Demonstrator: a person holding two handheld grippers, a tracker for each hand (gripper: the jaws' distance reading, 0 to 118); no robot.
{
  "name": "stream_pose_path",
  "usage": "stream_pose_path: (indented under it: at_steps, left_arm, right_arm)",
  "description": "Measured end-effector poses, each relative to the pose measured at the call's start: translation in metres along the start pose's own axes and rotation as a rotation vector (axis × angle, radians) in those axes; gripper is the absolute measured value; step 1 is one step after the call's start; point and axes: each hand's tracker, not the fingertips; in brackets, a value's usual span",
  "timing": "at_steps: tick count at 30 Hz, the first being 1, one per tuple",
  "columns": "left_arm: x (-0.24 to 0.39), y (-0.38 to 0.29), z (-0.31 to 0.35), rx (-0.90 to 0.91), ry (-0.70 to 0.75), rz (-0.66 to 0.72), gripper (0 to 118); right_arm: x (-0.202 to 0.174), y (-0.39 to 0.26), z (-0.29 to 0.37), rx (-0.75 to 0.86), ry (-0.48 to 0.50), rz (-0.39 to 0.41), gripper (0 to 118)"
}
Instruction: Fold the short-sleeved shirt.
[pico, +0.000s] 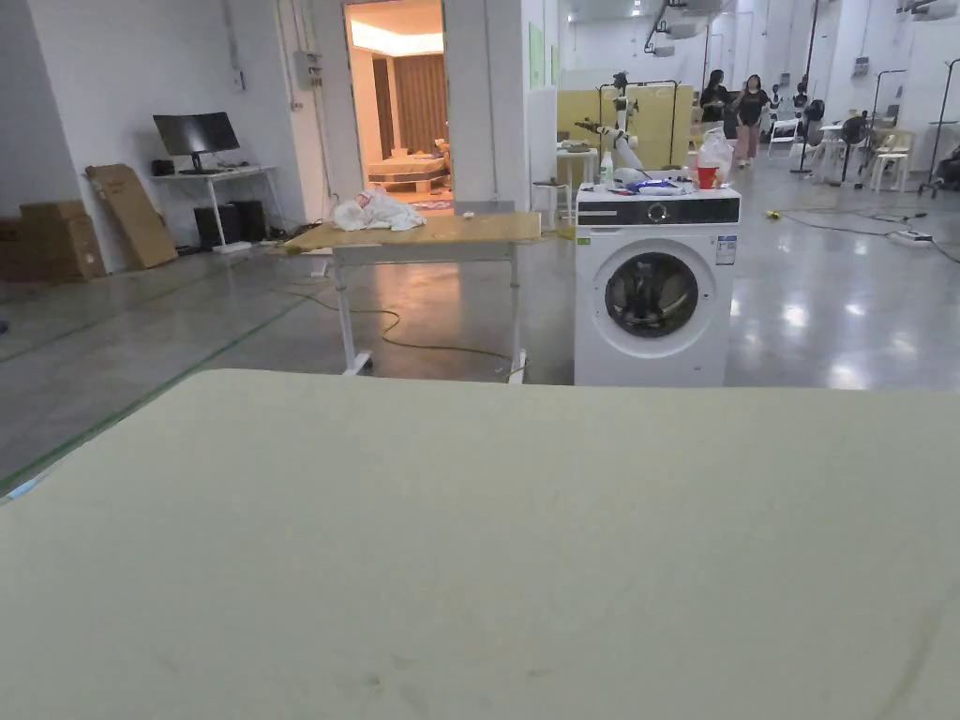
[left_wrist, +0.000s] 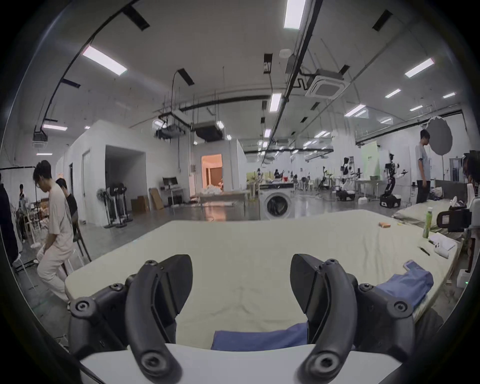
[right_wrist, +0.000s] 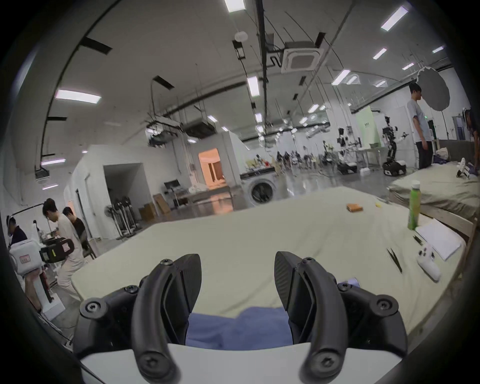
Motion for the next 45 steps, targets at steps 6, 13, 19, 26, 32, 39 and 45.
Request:
stream_pose_path:
  at_steps: [6,13,19,26,32,39,45]
  left_arm:
    - [0.007,0.016,0.021,0.065,-0.132,-0.038,40]
    - [0.01,0.023,0.033,0.118,-0.166,0.025,0]
    - [0.008,0.02,0.031,0.072,-0.197,0.022,0]
    - [-0.012,0.009,0.023,0.016,-0.195,0.129,0]
    - [-0.034,-0.01,0.022,0.005,-0.155,0.147,0]
    - [-0.073,-0.03,-0.021,-0.294,-0.045,0.277,91]
    - [-0.12,-0.118,-0.073,-0.484,-0.257,0.599,96]
  right_arm:
    - [-0.027,0.0,0.003,-0.017,0.033,0.112,30]
    - [-0.042,-0.003,0.009,-0.05,0.029,0.196,0]
    - [-0.048,-0.001,0.005,-0.024,0.034,0.219,0]
    - [-0.045,-0.007,0.003,-0.043,0.034,0.222,0]
    - [-0.042,-0.007,0.005,-0.042,0.026,0.174,0]
    - [-0.033,-0.008,0.004,-0.045,0.025,0.089,0]
    - [-0.024,-0.013,0.004,-0.091,0.036,0.004,0]
